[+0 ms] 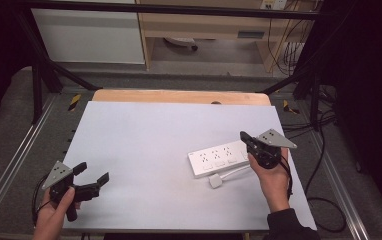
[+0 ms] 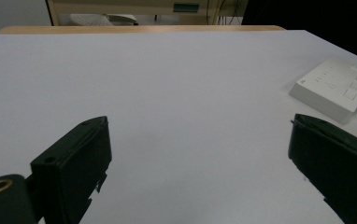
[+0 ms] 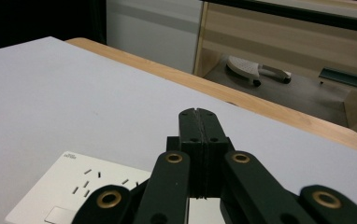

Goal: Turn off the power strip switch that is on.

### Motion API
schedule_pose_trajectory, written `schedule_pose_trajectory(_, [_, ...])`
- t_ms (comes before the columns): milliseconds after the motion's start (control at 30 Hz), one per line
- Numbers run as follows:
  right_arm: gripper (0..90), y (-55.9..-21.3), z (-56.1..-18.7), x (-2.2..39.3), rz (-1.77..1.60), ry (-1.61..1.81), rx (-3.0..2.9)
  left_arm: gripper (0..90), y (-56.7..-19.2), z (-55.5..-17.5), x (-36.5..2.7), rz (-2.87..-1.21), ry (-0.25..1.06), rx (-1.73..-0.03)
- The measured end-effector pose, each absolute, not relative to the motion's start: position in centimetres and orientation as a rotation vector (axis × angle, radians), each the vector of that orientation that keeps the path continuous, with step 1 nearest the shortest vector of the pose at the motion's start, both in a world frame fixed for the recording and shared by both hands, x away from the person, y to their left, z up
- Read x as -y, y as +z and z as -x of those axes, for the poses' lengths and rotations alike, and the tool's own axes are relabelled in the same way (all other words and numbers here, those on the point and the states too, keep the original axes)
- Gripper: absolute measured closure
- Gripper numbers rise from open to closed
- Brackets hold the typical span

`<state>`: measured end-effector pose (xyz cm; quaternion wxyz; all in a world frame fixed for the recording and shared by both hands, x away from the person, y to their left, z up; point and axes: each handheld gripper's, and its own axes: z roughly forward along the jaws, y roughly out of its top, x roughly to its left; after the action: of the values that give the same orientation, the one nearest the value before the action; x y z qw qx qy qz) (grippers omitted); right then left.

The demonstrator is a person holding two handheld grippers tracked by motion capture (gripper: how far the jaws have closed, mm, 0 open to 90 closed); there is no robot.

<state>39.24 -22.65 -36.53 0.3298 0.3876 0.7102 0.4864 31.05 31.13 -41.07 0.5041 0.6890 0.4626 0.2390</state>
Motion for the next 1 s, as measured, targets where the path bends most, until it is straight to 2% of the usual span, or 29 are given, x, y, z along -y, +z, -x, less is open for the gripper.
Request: schedule_pose_trajectory(1000, [90.0, -39.8, -39.6, 22.9, -1.124, 1.200, -1.965, 5.9, -41.0, -31.0, -31.1, -1.666, 0.575, -1.113])
